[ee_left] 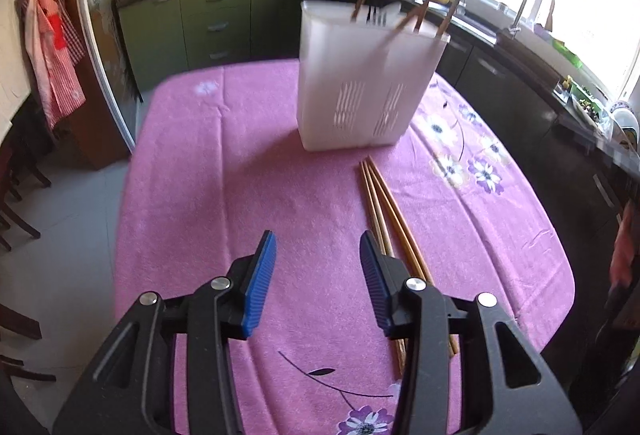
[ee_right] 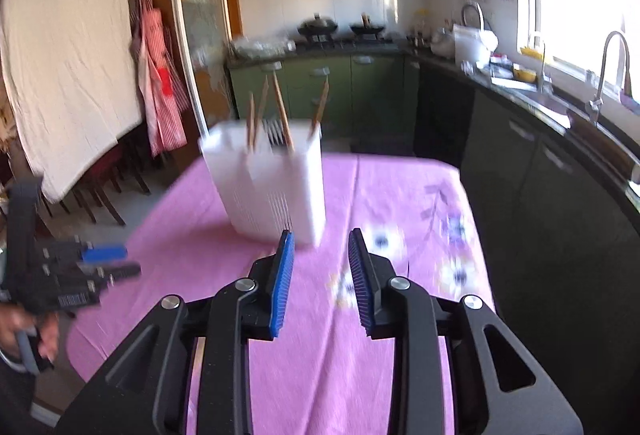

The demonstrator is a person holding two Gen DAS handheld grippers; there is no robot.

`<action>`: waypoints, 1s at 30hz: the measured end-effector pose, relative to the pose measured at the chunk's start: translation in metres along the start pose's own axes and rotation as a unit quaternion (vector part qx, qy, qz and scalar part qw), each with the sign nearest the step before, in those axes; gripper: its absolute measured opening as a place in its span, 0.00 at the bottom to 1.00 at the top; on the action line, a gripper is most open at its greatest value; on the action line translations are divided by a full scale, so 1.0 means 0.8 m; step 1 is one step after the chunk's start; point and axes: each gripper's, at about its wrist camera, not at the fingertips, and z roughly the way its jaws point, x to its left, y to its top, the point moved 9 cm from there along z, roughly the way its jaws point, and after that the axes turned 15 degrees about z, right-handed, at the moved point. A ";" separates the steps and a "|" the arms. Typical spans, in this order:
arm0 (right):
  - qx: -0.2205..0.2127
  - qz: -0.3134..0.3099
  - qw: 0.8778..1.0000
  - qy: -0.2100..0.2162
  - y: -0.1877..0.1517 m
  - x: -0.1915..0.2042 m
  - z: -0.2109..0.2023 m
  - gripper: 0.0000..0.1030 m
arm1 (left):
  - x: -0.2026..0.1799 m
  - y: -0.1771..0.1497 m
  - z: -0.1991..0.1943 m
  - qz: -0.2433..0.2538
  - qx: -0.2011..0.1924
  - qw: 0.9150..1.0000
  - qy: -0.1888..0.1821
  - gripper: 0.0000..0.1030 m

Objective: Organize utensils
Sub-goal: 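Lower both held chopsticks into the white holder and open both grippers, then grasp a wooden chopstick with the left gripper while the right gripper moves to the chopsticks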

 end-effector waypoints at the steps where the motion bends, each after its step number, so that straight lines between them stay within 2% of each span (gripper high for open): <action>1: 0.020 -0.003 1.000 -0.008 -0.023 -0.006 0.011 0.28 | -0.003 -0.002 0.013 -0.004 0.013 1.000 -0.009 0.40; 5: 0.070 0.016 0.997 -0.018 -0.083 -0.026 0.042 0.28 | -0.016 -0.002 0.052 -0.015 0.045 0.998 -0.035 0.40; 10: 0.092 0.052 0.994 -0.004 -0.113 -0.038 0.057 0.30 | -0.032 0.008 0.095 -0.021 0.081 0.995 -0.059 0.39; 12: 0.093 0.058 0.994 -0.002 -0.113 -0.039 0.059 0.32 | -0.036 0.010 0.108 -0.017 0.092 0.994 -0.060 0.38; 14: 0.096 0.060 0.994 0.003 -0.113 -0.038 0.060 0.32 | -0.040 0.012 0.122 -0.012 0.105 0.993 -0.060 0.31; 26: 0.103 0.079 0.991 0.015 -0.109 -0.043 0.065 0.32 | -0.048 0.025 0.141 0.008 0.120 0.991 -0.051 0.30; 30: 0.107 0.081 0.991 0.016 -0.111 -0.042 0.065 0.32 | -0.057 0.031 0.150 0.028 0.126 0.991 -0.036 0.30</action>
